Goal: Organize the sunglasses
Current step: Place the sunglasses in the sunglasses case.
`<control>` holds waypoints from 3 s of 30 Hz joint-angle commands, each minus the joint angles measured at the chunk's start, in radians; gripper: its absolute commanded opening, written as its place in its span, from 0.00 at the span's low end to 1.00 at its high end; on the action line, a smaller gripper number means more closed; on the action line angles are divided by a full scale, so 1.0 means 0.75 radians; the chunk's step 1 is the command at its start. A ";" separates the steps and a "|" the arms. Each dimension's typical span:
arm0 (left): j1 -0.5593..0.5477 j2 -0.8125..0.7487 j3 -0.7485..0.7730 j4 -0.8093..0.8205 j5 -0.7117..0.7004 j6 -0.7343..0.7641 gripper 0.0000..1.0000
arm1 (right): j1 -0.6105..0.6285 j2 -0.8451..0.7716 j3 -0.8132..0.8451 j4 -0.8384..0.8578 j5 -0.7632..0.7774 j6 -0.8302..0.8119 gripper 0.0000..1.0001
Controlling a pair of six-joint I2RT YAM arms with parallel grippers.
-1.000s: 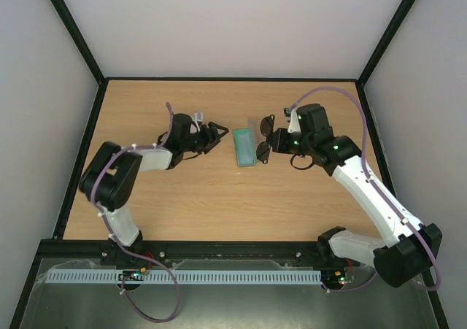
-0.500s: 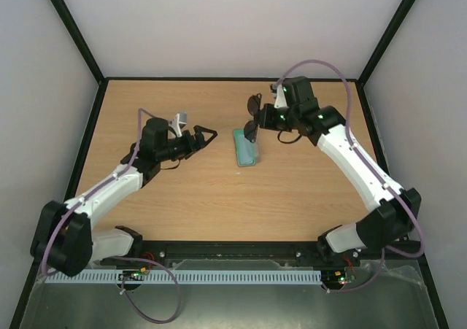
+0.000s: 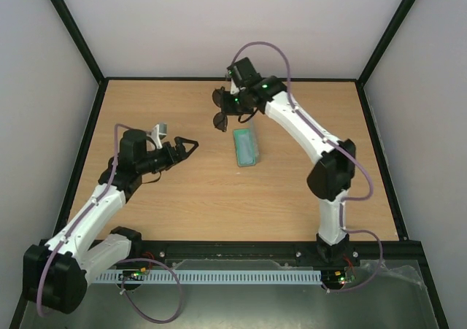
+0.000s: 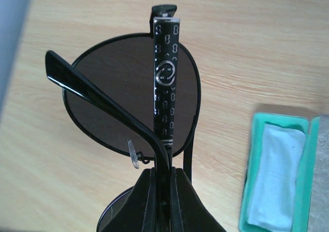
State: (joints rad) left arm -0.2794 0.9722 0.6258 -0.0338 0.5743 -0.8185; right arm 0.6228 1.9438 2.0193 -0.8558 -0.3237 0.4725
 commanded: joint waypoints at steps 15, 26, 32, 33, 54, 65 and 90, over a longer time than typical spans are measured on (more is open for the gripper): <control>0.066 -0.084 -0.062 -0.131 0.103 0.088 0.99 | 0.077 0.417 0.049 -0.335 0.703 -0.008 0.01; 0.068 -0.044 -0.062 -0.108 0.119 0.095 0.99 | 0.078 0.488 0.000 -0.363 0.798 -0.018 0.01; 0.070 -0.023 -0.062 -0.096 0.122 0.095 0.99 | 0.076 0.527 0.009 -0.378 0.781 -0.040 0.01; 0.069 -0.023 -0.062 -0.095 0.121 0.095 0.99 | 0.076 0.535 0.009 -0.381 0.777 -0.042 0.01; 0.070 -0.013 -0.095 -0.045 0.138 0.084 0.99 | 0.096 0.575 0.000 -0.484 0.793 -0.035 0.01; 0.076 -0.021 -0.114 -0.033 0.155 0.088 0.99 | 0.121 0.630 0.086 -0.540 0.795 -0.015 0.01; 0.125 -0.023 -0.151 -0.022 0.199 0.110 0.99 | 0.225 0.742 0.255 -0.571 0.809 0.000 0.01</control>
State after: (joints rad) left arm -0.1913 0.9607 0.5343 -0.0723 0.7029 -0.7448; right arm 0.7666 2.4634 2.1853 -1.2667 0.2878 0.4568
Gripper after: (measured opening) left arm 0.990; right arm 0.060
